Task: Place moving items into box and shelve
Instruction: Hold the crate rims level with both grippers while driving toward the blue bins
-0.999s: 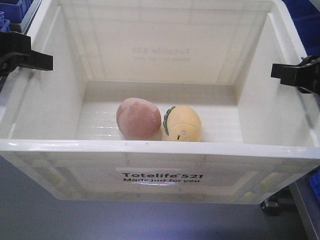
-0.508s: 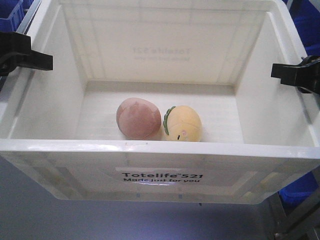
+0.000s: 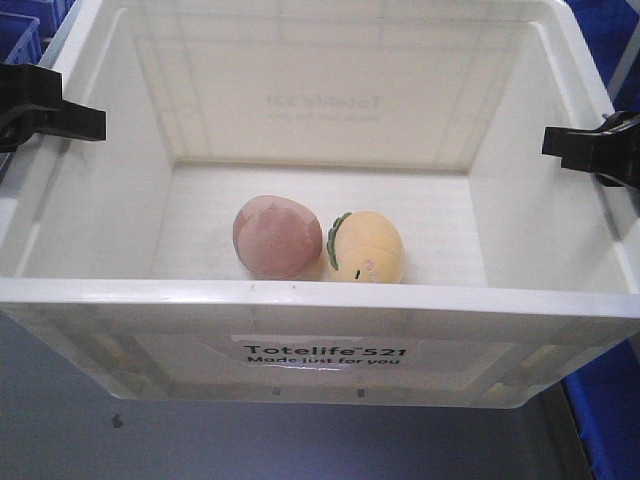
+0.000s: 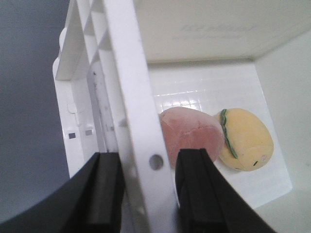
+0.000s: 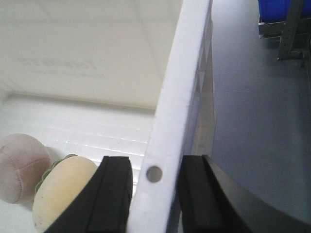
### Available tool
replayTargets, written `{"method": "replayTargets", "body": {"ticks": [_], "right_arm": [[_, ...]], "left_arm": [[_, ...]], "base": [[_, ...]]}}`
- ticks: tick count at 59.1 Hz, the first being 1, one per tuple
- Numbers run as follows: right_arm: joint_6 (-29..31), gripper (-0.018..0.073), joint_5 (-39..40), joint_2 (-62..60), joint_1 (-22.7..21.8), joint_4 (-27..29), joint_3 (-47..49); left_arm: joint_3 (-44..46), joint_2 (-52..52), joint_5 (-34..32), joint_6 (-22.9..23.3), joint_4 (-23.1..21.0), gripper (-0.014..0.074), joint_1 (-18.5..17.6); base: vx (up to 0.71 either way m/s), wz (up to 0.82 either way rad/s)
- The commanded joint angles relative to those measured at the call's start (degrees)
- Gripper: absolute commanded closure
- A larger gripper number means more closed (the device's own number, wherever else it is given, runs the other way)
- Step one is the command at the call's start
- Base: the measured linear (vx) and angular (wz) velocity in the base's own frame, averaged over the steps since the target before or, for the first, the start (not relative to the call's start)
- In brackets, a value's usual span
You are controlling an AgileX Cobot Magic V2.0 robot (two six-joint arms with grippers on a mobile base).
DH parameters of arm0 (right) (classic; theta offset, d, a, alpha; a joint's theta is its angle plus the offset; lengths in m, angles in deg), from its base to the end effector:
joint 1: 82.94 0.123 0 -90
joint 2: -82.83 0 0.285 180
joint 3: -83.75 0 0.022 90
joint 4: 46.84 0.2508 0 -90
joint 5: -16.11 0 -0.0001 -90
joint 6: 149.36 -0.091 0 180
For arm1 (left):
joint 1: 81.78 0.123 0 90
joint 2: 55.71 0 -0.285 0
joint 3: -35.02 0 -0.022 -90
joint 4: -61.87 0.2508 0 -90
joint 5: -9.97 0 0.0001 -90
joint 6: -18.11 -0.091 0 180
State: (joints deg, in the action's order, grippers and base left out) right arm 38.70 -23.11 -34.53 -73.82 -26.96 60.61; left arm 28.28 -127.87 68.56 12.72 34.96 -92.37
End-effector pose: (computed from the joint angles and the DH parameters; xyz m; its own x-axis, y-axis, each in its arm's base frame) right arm 0.1862 0.0497 0.3677 -0.5810 0.0374 -0.8130 -0.2578 0.9391 0.2274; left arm 0.2042 -0.0740 0.4053 -0.7517 -0.0131 -0.6593 0.3216 0.8656 -0.3839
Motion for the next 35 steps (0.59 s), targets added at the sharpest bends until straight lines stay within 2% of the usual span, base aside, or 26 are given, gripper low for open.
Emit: {"method": "replayTargets", "body": {"ticks": [1, 35], "right_arm": [[-0.1, 0.0565, 7.8, -1.3, 0.1, 3.4, 2.8], [-0.1, 0.0565, 7.8, -1.3, 0.1, 3.4, 2.8]], "left_arm": [[2.8, 2.0, -6.1, -1.7, -6.4, 0.0603, -0.3], [2.8, 2.0, -6.1, -1.7, -6.4, 0.0603, -0.3]], "base": [[0.35, 0.08], [0.33, 0.14]]}}
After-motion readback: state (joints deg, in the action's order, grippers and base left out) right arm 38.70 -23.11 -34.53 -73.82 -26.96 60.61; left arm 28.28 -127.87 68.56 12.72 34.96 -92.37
